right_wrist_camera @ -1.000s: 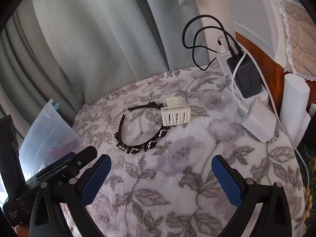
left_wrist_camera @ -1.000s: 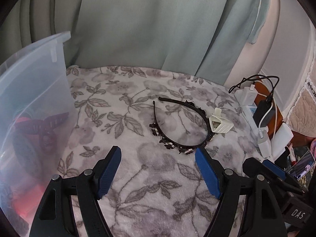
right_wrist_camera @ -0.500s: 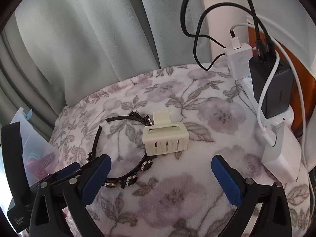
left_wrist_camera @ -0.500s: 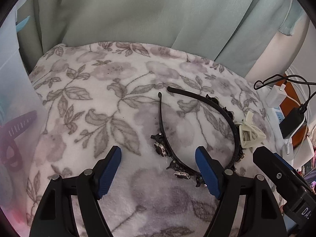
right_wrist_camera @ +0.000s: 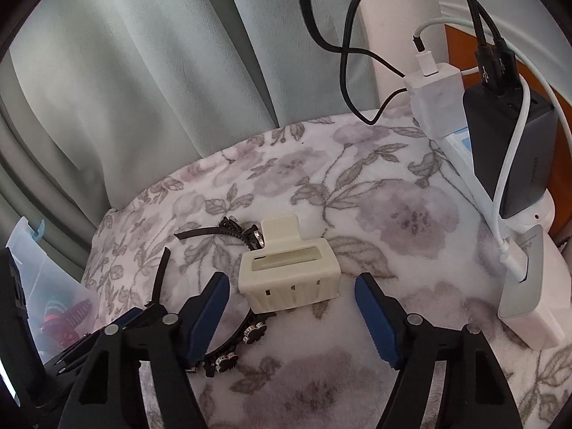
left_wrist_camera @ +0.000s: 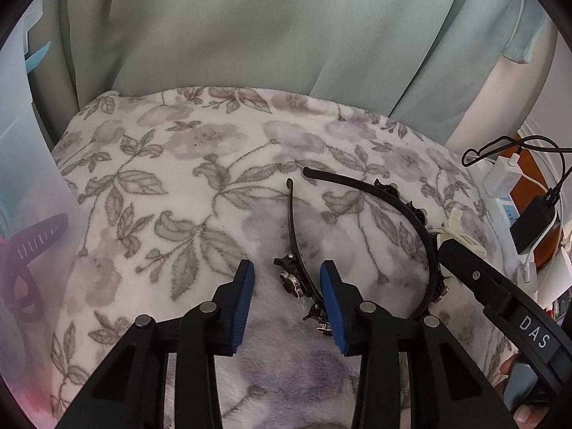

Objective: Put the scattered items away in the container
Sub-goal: 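Close left tool on black headband while right tool grasps cream claw clip, then lift headband with left tool while right tool lifts cream claw clip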

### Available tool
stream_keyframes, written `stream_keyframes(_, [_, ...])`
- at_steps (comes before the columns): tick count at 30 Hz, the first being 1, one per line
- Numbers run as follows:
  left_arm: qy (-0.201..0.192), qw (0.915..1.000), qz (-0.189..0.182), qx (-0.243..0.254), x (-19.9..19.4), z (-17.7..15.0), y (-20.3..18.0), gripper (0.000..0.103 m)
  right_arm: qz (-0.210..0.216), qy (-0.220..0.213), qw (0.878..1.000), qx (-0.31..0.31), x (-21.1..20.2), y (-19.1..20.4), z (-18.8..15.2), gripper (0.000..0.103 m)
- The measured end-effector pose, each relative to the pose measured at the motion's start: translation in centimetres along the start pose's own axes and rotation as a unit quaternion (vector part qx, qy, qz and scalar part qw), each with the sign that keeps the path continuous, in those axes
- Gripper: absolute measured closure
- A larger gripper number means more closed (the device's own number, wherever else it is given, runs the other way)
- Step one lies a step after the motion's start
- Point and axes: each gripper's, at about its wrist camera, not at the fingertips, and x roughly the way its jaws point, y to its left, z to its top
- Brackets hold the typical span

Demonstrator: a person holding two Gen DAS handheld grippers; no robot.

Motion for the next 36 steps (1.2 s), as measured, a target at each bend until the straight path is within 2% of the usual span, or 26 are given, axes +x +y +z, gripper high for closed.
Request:
stream_keyframes(5, [0.008,0.9999,0.009,0.007,0.3,0.3,-0.9,0.063,0.004,-0.001,1.0,0.005,0.2,0.0,0.1,0.034])
stream_keyframes(7, [0.01,0.9999,0.008,0.004,0.4,0.3,-1.1,0.064,0.004,-0.001,1.0,0.007,0.3,0.0,0.2,0.04])
stream_keyframes(9, [0.01,0.9999,0.014,0.001,0.4,0.3,-1.0,0.069,0.006,0.002,1.0,0.008,0.3,-0.1,0.2,0.047])
stream_keyframes(11, [0.008,0.9999,0.014,-0.005,0.4,0.2,-0.7,0.075,0.01,0.006,1.0,0.009,0.2,-0.2,0.1,0.047])
stream_keyframes(17, [0.009,0.9998,0.011,-0.014,0.1,0.1,-0.3,0.08,0.019,0.014,1.0,0.016,-0.6,-0.6,-0.3,0.05])
stream_keyframes(25, [0.028,0.9992,0.01,-0.027,-1.0,-0.8,0.3,0.084,0.024,0.02,0.999,0.033,-3.0,-1.3,-1.6,0.05])
stream_keyframes(36, [0.046,0.998,0.034,-0.026,-4.1,-4.0,1.5,0.085,0.048,0.04,0.997,0.047,-7.5,-0.4,-4.1,0.05])
